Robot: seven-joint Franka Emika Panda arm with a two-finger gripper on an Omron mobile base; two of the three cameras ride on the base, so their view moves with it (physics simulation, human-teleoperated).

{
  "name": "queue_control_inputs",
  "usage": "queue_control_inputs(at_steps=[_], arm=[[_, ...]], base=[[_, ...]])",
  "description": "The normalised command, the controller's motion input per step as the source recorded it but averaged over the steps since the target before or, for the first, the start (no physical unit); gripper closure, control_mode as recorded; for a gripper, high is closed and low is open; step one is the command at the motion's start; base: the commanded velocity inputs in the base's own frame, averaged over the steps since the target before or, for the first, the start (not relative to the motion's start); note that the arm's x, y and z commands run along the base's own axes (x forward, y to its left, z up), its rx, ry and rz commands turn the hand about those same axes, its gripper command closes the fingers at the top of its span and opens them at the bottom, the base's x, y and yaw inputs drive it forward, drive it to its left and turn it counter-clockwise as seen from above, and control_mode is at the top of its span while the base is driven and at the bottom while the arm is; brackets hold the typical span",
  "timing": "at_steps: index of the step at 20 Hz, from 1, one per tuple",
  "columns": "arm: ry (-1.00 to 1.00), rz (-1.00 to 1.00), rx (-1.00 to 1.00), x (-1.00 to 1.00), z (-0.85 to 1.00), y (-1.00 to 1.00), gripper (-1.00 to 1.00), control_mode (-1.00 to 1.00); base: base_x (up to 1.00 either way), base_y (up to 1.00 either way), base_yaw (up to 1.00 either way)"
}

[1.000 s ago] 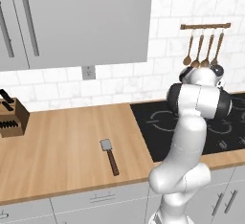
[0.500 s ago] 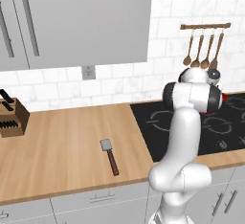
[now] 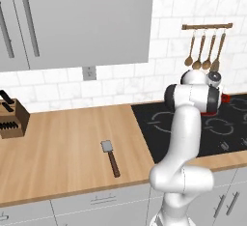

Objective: Put the lemon wedge and bell pepper in the pot. Retrieve the spatula and lightly stir the vegetables in the pot.

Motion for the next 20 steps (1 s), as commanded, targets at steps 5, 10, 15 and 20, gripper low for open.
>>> queue_control_inputs(at_steps=[5,10,15,20], arm=[[0.00,0.05,0.00,0.00,0.09,0.00,-1.00,-1.00],[-0.06,0.04,0.00,-0.27,0.58,0.00,-1.00,-1.00],[-0.12,0.04,0.00,-0.93,1.00,0.18,-1.00,-1.00],[-0.01,0.07,-0.01,-1.00,0.69,0.61,-1.00,-1.00]], base=[[0.00,0.00,0.00],[0.00,0.00,0.00],[0.00,0.00,0.00],[0.00,0.00,0.00]])
